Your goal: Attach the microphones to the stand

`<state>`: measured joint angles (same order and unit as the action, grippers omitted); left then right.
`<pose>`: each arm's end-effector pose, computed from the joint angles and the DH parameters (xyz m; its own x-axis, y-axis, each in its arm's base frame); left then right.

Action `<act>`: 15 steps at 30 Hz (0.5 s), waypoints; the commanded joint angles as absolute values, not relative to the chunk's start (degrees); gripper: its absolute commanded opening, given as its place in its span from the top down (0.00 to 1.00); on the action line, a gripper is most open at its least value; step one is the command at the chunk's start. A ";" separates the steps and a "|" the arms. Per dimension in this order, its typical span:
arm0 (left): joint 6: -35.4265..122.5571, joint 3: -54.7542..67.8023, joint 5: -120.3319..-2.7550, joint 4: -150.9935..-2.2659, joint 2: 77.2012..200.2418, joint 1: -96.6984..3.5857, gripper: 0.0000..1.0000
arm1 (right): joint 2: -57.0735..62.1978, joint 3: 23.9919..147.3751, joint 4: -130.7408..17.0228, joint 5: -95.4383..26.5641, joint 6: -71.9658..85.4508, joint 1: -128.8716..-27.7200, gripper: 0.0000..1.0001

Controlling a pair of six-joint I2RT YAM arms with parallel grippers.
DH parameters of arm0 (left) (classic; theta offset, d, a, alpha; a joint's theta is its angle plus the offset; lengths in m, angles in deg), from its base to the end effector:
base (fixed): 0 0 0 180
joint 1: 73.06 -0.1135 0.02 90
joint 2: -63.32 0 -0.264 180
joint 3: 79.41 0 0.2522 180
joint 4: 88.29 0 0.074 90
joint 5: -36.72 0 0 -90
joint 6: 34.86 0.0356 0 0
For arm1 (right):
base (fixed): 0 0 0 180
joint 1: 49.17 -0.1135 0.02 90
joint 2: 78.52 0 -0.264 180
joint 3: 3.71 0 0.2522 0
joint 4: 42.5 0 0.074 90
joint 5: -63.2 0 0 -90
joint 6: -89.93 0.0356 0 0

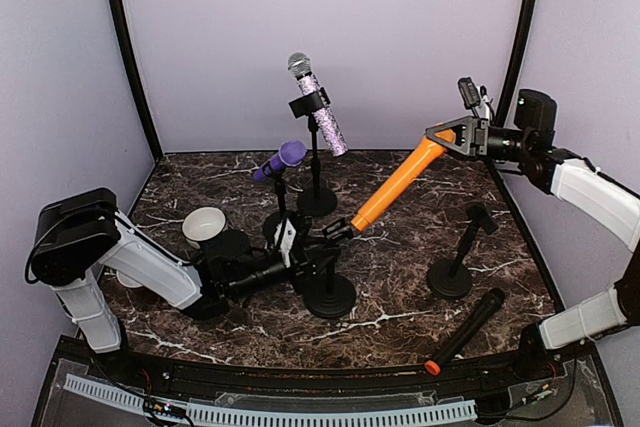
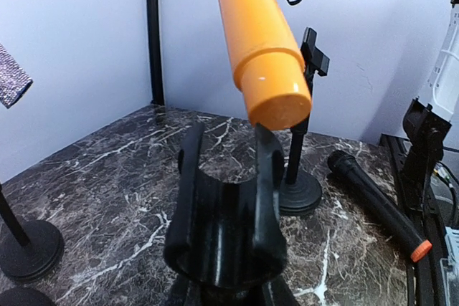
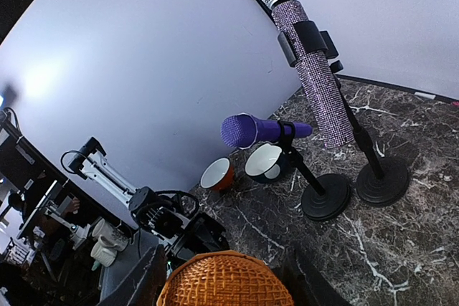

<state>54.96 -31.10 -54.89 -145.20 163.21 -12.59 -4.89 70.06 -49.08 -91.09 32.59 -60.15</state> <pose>0.1624 -0.2887 0.1862 0.0430 -0.0823 -0.9957 0.8837 0.4681 -0.0005 0.2753 0.0861 0.3574 -0.6116 0.1198 -0.7820 -0.7501 0.2265 0.6213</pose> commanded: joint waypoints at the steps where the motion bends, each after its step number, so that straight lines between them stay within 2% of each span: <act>1: 56.71 -27.26 -75.85 -132.29 157.32 -18.86 0.93 | -7.54 69.03 -46.07 -91.57 31.85 -59.22 1.00; 3: 57.34 -25.73 -84.26 -126.71 156.36 -22.98 0.97 | -7.88 69.09 -46.22 -91.92 31.75 -58.98 1.00; 6: 59.81 -21.12 -94.59 -115.78 156.59 -27.99 0.96 | -8.11 68.96 -45.80 -92.30 31.85 -58.85 1.00; 7: 62.25 -19.72 -96.68 -112.13 156.75 -28.56 0.93 | -8.22 68.63 -45.24 -92.23 32.28 -58.85 1.00; 10: 68.70 -16.73 -96.20 -103.76 156.74 -28.74 0.75 | -8.50 67.77 -43.87 -92.08 33.36 -58.84 1.00; 12: 69.68 -17.78 -92.88 -104.73 156.16 -28.75 0.63 | -8.57 67.56 -43.78 -91.93 33.41 -58.88 1.00; 15: 67.72 -21.80 -89.88 -110.63 154.57 -28.72 0.54 | -8.75 67.32 -43.86 -91.76 33.43 -58.84 1.00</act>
